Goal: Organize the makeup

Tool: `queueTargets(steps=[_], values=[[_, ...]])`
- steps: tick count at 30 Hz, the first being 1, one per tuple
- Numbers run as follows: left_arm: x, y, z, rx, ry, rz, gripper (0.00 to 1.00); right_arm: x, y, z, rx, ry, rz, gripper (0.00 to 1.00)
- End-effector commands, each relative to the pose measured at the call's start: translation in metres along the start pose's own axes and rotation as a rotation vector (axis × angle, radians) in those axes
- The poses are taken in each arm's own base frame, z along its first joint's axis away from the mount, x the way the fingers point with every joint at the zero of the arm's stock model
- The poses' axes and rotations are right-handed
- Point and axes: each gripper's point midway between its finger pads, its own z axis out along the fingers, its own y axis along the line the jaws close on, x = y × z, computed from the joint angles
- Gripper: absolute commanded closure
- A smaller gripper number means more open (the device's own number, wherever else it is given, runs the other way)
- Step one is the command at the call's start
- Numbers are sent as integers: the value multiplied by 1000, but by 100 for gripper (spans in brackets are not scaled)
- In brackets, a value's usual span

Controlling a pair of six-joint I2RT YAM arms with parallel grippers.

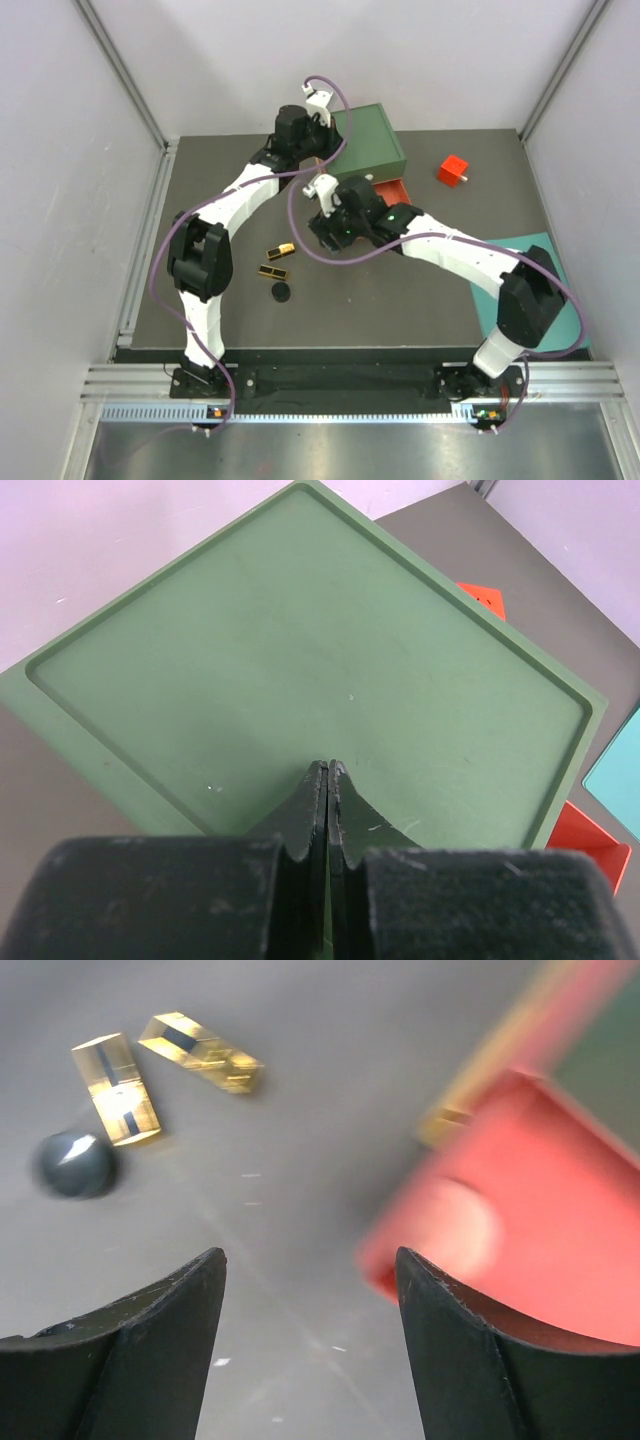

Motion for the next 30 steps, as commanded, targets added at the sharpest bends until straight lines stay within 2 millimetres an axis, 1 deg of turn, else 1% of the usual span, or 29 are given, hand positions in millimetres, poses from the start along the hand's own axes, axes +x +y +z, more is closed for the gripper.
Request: queueTargets(steps=[1, 2, 3, 4, 5, 6, 7, 8, 9, 14, 16, 17, 18, 19, 20, 21, 22, 23, 24, 25, 26, 28, 30], values=[[146, 30, -10, -101, 430, -96, 100, -7, 52, 11, -216, 35, -56, 32], [146, 30, -10, -101, 430, -96, 100, -14, 58, 12, -238, 28, -63, 32], [146, 30, -10, -101, 431, -97, 100, -10, 69, 18, -288, 46, -86, 32], [145, 29, -10, -101, 430, -96, 100, -6, 80, 17, -317, 72, -106, 32], [146, 29, -10, -101, 431, -97, 100, -11, 88, 17, -347, 64, -124, 31], [147, 30, -10, -102, 434, -99, 100, -7, 93, 21, -365, 78, -157, 30], [147, 29, -10, -102, 433, -102, 100, -3, 102, 21, -381, 96, -178, 29], [147, 29, -10, -103, 432, -105, 100, -6, 107, 20, -390, 93, -196, 27], [145, 29, -9, -101, 428, -105, 100, -2, 110, 24, -397, 110, -223, 26], [145, 30, -9, -106, 429, -114, 100, -4, 139, 23, -457, 110, -270, 24], [146, 30, -8, -105, 432, -116, 100, 3, 150, 28, -474, 134, -294, 24], [146, 29, -9, -104, 433, -119, 100, 0, 155, 29, -484, 133, -305, 24], [148, 29, -9, -103, 436, -120, 100, 8, 159, 35, -492, 160, -309, 24], [149, 30, -9, -104, 439, -122, 100, 10, 165, 37, -500, 171, -315, 24], [149, 29, -9, -103, 439, -124, 100, 4, 167, 40, -498, 165, -313, 24], [150, 29, -9, -100, 442, -127, 100, 16, 168, 48, -496, 212, -297, 24], [150, 28, -9, -99, 441, -127, 100, 18, 171, 51, -502, 228, -296, 25], [152, 28, -9, -98, 444, -130, 100, 18, 174, 59, -505, 241, -286, 27], [153, 28, -9, -99, 447, -132, 100, 22, 174, 62, -506, 261, -278, 28], [152, 28, -10, -97, 445, -132, 100, 19, 176, 64, -513, 256, -275, 29], [153, 28, -10, -97, 445, -133, 100, 25, 179, 70, -521, 270, -269, 29], [155, 28, -10, -96, 450, -135, 100, 25, 181, 73, -530, 273, -262, 30], [156, 28, -11, -98, 451, -135, 100, 29, 184, 77, -540, 286, -252, 31]])
